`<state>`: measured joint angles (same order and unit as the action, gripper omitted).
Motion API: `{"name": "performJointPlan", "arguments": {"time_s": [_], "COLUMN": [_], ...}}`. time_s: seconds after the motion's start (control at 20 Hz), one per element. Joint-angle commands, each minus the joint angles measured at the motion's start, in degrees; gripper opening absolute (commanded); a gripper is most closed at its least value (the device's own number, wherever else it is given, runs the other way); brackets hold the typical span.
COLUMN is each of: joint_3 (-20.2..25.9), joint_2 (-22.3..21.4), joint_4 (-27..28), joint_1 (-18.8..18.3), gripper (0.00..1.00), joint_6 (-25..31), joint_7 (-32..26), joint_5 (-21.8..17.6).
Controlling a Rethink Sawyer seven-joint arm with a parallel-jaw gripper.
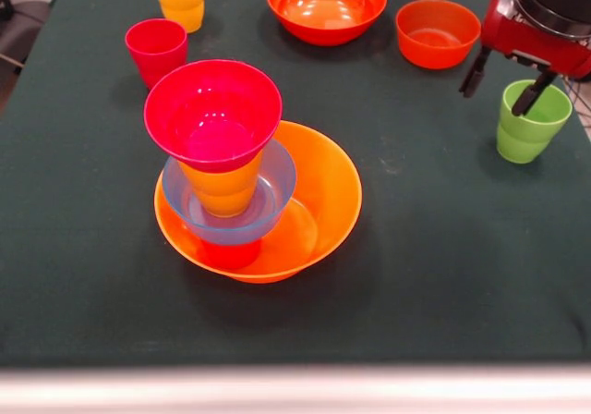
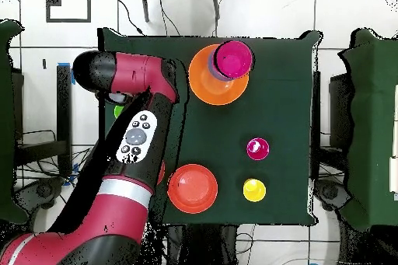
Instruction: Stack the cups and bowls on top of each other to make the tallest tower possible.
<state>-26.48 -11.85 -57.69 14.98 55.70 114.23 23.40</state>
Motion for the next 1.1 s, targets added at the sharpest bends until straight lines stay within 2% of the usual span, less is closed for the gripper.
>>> {"name": "performJointPlan", "arguments": {"time_s": [0.05,0.35,0.7,1.1], "joint_3": [6.8,7.0,8.1,8.3], "joint_2": [0.8,0.2,1.5,1.0], "joint_4": [-4.6,-5.6,-5.6,-7.1], "joint_1": [1.3,1.8,0.9,1.3], "gripper": [1.0,1.0,1.0,1.0], "joint_6": [-1.6,-1.6,-4.0,-2.6], "joint_7": [7.0,7.0,4.9,5.1], "joint_5": [-1.8,-1.7,-2.1,-2.1]}}
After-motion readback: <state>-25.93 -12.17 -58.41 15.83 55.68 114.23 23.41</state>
